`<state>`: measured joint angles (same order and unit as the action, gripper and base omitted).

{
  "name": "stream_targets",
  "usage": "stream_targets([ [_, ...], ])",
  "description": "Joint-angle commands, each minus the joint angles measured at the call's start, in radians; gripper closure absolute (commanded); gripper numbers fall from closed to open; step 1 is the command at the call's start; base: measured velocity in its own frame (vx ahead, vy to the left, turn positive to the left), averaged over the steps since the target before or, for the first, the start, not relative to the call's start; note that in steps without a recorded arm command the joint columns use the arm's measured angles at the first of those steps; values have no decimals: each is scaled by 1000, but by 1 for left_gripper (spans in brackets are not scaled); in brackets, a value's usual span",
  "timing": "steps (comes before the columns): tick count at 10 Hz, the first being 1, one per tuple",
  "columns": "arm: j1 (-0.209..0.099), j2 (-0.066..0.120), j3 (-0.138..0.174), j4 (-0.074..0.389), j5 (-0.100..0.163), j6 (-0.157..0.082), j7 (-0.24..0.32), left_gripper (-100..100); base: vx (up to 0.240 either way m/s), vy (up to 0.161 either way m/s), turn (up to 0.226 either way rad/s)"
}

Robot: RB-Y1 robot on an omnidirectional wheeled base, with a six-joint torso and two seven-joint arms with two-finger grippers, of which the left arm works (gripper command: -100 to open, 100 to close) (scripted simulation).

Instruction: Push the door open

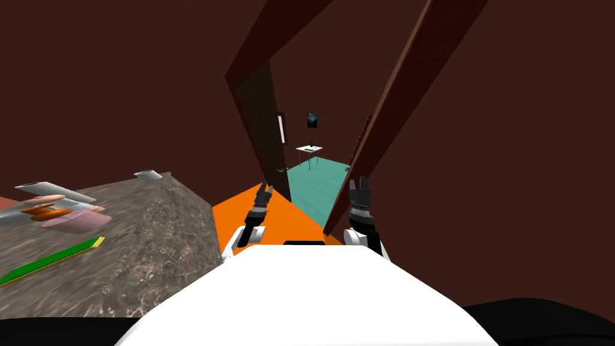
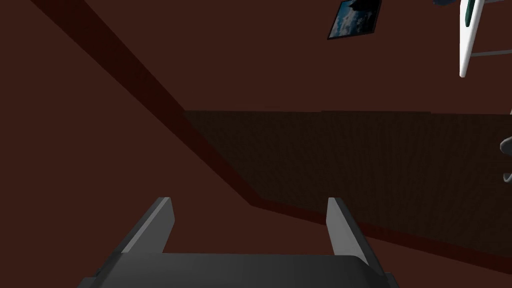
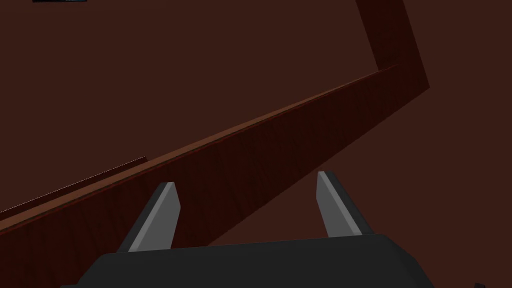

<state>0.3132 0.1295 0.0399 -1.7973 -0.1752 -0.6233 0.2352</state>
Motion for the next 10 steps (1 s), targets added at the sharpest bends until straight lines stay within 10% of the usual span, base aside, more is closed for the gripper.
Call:
stream_targets([
  [1,-13,8,0,43,-5,-18,9,-100,87,45,-68],
  [10,-69,53,-3,251,-33,-98,61,-100,92,58,-66],
])
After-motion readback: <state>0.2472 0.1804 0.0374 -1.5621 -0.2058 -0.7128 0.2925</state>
